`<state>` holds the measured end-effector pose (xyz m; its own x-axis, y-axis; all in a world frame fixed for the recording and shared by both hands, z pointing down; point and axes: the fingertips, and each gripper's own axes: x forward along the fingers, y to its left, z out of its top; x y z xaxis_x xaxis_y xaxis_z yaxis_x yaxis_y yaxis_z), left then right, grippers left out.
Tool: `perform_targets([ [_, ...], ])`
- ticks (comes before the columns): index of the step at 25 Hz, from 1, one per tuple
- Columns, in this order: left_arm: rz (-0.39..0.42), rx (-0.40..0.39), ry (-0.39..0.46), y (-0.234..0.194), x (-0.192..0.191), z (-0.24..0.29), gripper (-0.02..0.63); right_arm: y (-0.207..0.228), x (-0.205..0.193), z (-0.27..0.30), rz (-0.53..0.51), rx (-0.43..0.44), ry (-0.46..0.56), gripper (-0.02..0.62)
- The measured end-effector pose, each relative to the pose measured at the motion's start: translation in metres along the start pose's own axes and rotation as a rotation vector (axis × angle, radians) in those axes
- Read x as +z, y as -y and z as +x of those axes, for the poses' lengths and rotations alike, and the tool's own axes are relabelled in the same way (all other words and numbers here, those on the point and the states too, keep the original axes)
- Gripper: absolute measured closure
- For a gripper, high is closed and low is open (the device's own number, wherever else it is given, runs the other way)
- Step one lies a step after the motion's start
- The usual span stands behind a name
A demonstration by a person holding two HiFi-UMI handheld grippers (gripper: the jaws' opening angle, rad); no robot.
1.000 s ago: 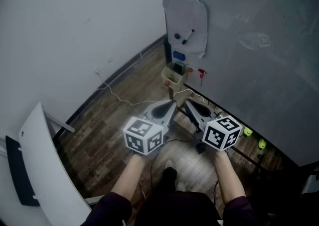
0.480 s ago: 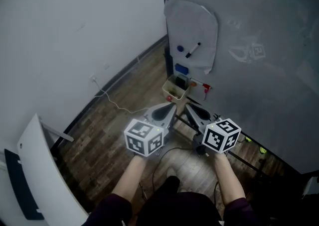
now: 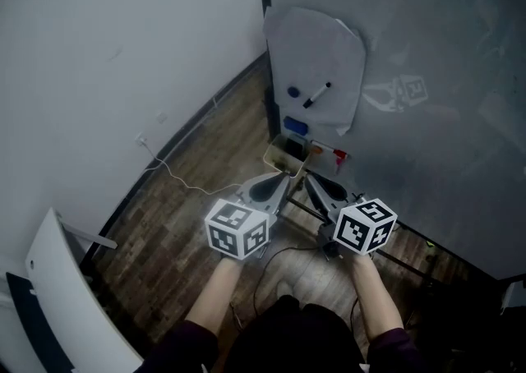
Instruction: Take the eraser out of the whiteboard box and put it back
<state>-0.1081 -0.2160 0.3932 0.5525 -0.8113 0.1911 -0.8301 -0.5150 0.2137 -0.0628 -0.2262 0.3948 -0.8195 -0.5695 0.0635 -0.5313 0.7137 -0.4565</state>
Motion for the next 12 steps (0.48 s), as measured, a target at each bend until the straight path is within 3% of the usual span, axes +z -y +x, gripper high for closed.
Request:
perform_targets([
  [12, -0.027, -0.04, -0.042, -0.03, -0.021, 0.036, 0.6, 0.038, -0.006, 0.012, 0.036, -0.089, 0.027, 0.592],
])
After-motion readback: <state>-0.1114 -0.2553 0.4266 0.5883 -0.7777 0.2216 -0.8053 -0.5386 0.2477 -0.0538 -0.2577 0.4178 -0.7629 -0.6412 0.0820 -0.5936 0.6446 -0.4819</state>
